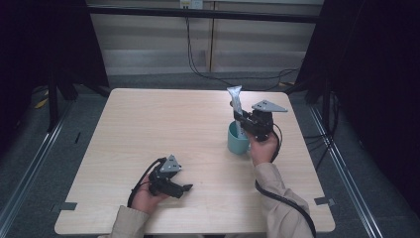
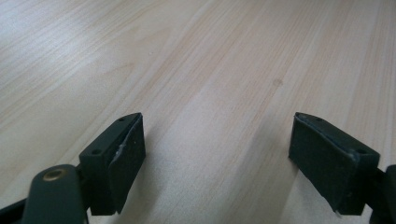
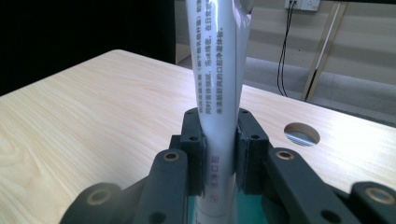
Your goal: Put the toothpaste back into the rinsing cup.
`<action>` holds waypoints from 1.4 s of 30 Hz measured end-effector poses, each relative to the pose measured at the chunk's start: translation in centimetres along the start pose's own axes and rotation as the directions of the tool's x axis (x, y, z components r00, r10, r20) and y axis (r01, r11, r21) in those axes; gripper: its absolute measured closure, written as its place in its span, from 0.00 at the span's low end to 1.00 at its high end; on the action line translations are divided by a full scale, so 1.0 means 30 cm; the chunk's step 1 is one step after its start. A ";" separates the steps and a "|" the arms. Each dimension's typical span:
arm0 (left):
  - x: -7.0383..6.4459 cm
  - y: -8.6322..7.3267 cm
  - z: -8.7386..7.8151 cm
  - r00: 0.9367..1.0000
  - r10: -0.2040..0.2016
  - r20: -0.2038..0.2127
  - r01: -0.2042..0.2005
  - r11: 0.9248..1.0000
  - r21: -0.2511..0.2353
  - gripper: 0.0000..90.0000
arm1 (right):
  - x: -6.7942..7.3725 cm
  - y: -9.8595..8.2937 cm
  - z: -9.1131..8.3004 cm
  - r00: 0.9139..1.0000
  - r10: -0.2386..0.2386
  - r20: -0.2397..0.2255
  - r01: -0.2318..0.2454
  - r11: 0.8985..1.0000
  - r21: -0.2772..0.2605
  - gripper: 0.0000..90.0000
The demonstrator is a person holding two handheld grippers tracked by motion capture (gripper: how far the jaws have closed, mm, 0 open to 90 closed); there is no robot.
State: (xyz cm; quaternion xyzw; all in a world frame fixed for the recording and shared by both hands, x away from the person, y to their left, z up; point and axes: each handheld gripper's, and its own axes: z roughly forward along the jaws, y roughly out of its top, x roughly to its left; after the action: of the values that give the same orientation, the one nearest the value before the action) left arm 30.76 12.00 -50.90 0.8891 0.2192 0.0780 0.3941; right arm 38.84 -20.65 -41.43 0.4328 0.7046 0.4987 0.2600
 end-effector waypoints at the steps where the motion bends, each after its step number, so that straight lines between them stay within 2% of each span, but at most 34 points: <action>1: 0.000 0.000 0.001 1.000 -0.001 0.000 0.001 1.000 -0.003 0.20 | 0.000 -0.005 0.001 1.000 -0.004 0.001 0.004 1.000 0.006 0.84; 14: 0.000 0.000 0.000 1.000 0.001 0.000 -0.001 1.000 -0.001 0.20 | -0.005 -0.041 -0.002 1.000 0.012 0.000 -0.012 0.999 0.046 0.81; 18: 0.000 0.000 0.000 1.000 0.001 0.000 -0.001 1.000 -0.001 0.20 | -0.008 -0.056 -0.002 1.000 0.008 -0.002 -0.008 0.996 0.085 0.82; 42: 0.001 0.000 0.000 1.000 0.005 0.000 -0.005 1.000 0.001 0.20 | -0.007 -0.077 -0.018 1.000 -0.002 -0.022 0.004 0.993 0.114 0.83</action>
State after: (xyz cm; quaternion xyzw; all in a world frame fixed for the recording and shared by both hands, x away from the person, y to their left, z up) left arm 30.78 12.02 -50.89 0.8899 0.2172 0.0789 0.3934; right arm 37.70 -21.39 -43.39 0.4404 0.7355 0.4617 0.2280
